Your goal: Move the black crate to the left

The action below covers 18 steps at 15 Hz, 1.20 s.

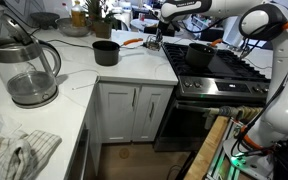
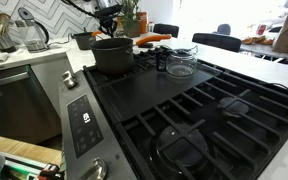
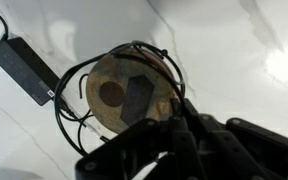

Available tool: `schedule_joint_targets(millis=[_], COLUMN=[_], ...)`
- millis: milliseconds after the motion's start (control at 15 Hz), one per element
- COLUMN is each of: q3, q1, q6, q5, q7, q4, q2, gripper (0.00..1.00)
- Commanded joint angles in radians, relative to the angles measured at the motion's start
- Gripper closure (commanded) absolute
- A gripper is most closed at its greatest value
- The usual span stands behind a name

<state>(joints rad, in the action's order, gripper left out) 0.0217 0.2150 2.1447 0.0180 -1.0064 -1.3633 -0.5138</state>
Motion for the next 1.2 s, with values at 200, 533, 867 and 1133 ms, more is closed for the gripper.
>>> schedule_joint_targets(millis=[200, 533, 867, 1133], q3=[-0.027, -0.020, -0.043, -0.065], q1=[-0.044, -0.097, -0.138, -0.165], q6=[-0.049, -0.028, -0.003, 0.048], q5=[0.034, 0.095, 0.131, 0.125], q7=[-0.009, 0.014, -0.034, -0.087], q4=[-0.130, -0.288, -0.413, -0.464], q2=[0.088, 0.209, 0.308, 0.333], gripper=[0.99, 0.99, 0.99, 0.99])
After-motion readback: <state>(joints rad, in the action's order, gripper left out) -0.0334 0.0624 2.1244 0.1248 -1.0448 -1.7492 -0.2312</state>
